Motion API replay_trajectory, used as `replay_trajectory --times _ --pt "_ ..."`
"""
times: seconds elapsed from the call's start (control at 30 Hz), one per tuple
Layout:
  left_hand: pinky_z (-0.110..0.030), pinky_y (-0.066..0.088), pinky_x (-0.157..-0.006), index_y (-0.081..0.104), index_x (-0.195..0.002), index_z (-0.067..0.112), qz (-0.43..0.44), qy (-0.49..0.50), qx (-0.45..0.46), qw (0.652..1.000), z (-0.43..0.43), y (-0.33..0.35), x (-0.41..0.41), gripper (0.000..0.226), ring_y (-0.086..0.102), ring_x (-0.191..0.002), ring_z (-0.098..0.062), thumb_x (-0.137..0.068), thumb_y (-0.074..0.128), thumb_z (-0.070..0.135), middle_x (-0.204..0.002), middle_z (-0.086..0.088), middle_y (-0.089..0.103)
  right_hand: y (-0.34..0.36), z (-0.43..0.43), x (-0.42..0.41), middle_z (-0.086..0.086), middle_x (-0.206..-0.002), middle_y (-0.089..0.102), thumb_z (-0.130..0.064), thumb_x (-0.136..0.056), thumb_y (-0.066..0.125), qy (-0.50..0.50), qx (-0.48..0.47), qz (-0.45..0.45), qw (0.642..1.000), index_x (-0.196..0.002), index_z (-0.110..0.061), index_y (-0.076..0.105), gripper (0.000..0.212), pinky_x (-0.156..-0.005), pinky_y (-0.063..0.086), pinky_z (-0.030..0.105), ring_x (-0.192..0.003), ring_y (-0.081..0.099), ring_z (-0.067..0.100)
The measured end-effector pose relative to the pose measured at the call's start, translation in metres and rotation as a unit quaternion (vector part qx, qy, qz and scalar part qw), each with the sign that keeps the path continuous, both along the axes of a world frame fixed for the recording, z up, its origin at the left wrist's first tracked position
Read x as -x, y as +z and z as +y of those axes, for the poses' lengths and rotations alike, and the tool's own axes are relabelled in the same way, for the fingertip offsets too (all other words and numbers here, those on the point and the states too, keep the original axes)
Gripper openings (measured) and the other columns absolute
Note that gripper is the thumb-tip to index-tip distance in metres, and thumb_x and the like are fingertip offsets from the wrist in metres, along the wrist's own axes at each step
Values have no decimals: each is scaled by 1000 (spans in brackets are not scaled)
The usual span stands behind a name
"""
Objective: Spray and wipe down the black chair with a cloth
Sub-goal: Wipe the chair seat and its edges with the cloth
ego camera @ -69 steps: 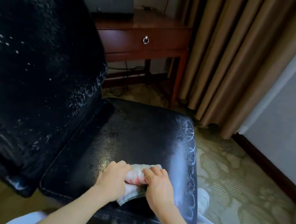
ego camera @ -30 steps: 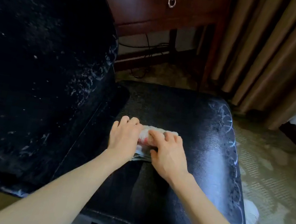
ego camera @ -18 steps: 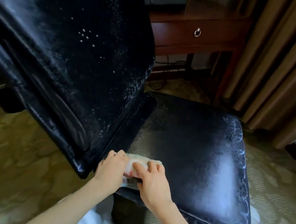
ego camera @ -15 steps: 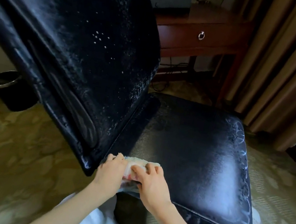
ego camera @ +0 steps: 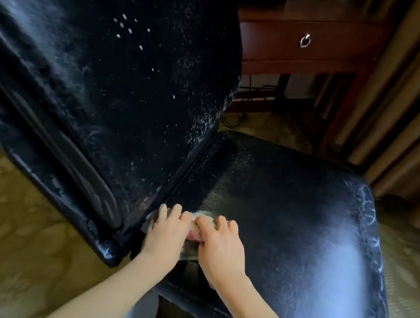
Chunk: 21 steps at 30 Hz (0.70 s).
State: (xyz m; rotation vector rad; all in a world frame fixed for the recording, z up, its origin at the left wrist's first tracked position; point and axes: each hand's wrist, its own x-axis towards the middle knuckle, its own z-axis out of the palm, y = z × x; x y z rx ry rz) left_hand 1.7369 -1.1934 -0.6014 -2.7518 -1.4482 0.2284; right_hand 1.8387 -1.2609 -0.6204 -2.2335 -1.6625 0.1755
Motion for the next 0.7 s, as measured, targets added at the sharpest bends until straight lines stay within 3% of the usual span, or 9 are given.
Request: replay_trajectory --times 0.07,0.2,0.53,0.7 --pt "-40 39 -106 38 -132 14 5 17 -3 1000 22 0 -23 40 31 -133 -35 -95 51 7 -139 -8 35 -1 24 -16 4 -116 49 -12 -89 48 -4 -4 17 1000 -127 -27 45 41 -72 38 28 -103 41 26" --pt "-46 38 -105 38 -132 13 15 15 -22 1000 72 -3 -75 37 34 -129 -39 -96 48 7 -136 -12 38 -4 70 -57 5 -118 49 -14 -93 42 -31 -43 5 999 -131 -28 43 40 -74 35 29 -102 41 25" --pt "-46 44 -94 45 -129 10 -32 -95 -71 992 192 -10 -233 36 40 -124 -38 -94 51 7 -133 -13 42 -20 177 -227 12 -121 53 -12 -89 45 -93 -85 -40 991 -132 -28 47 46 -86 42 42 -108 45 36" --pt "-45 44 -94 51 -123 10 -60 -121 -58 989 227 -12 -289 30 45 -120 -39 -93 53 8 -128 -15 47 -30 217 -282 14 -115 56 -13 -85 51 -139 -108 -48 983 -125 -28 54 43 -82 42 38 -107 50 38"
